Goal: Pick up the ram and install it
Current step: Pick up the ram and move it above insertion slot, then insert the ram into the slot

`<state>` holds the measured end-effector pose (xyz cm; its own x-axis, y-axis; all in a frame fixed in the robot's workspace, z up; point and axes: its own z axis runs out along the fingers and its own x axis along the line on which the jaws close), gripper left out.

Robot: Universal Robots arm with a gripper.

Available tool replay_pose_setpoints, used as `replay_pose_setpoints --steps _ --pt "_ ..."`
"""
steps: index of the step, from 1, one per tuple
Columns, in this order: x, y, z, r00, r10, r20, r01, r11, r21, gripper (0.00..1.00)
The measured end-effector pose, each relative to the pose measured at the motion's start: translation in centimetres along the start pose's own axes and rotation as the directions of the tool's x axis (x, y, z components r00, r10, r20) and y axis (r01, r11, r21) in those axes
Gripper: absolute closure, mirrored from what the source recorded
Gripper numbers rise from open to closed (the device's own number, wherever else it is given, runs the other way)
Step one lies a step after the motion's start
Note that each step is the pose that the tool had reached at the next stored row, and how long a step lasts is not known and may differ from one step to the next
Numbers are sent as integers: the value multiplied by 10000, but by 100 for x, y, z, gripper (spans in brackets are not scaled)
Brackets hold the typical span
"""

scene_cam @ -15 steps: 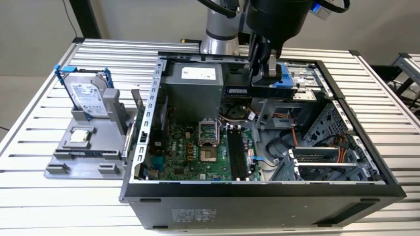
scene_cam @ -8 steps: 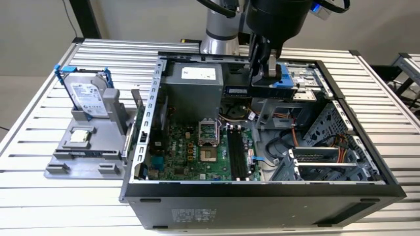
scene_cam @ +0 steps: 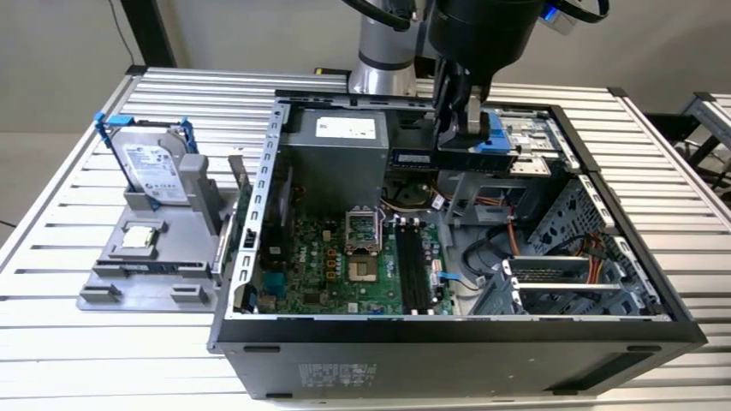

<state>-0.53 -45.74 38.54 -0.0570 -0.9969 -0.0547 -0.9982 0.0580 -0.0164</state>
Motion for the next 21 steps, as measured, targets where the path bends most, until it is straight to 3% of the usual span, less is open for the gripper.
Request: replay_pose_setpoints --steps 11,18,21 --pt "0 0 0 9973 732 -10 -732 9973 40 100" --pt "0 0 0 9970 772 -11 -772 9970 43 100" --pt "0 0 0 9941 1088 -15 -1088 9940 60 100"
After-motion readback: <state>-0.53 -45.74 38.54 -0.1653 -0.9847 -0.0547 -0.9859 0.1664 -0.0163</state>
